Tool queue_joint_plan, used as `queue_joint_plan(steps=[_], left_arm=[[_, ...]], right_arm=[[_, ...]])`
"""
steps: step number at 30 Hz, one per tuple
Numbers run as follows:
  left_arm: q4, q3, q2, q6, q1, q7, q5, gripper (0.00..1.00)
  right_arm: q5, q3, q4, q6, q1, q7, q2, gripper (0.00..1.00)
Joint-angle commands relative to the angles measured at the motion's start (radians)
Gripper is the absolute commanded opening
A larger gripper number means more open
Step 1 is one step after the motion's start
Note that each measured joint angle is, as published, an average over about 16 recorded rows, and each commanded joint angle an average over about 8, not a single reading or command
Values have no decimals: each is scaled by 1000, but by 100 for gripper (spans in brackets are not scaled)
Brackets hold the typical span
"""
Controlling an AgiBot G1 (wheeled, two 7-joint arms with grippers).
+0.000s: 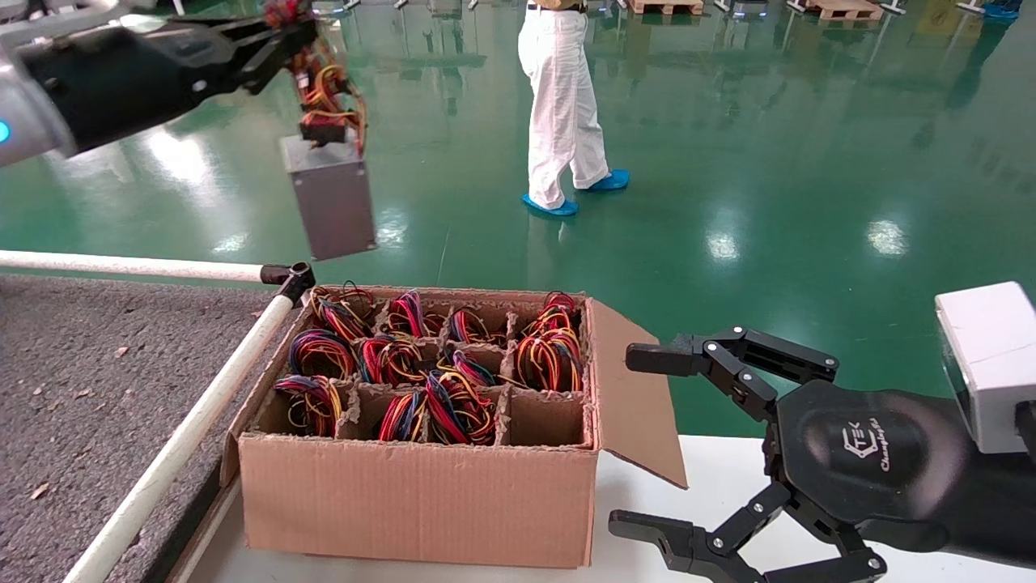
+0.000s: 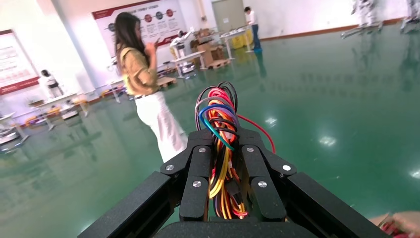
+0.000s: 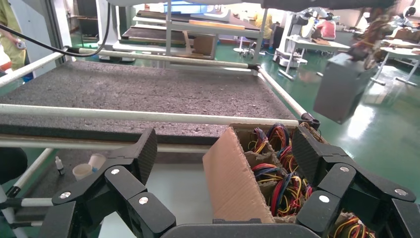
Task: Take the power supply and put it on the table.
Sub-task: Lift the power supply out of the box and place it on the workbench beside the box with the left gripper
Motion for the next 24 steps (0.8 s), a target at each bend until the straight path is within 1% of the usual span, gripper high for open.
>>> queue_joint_plan(steps=[1,9,20,24], left_arm=[[1,0,-15,7,4,7,0,0],[45,8,-49,-88,12,69,19,0],[82,13,-47,-192,43,159,31,0],[92,15,-43,-211,55,175,33,0]], right_arm=[[0,0,0,0,0,0,0,100],[0,0,0,0,0,0,0,100],[0,0,0,0,0,0,0,100],[0,0,0,0,0,0,0,100]])
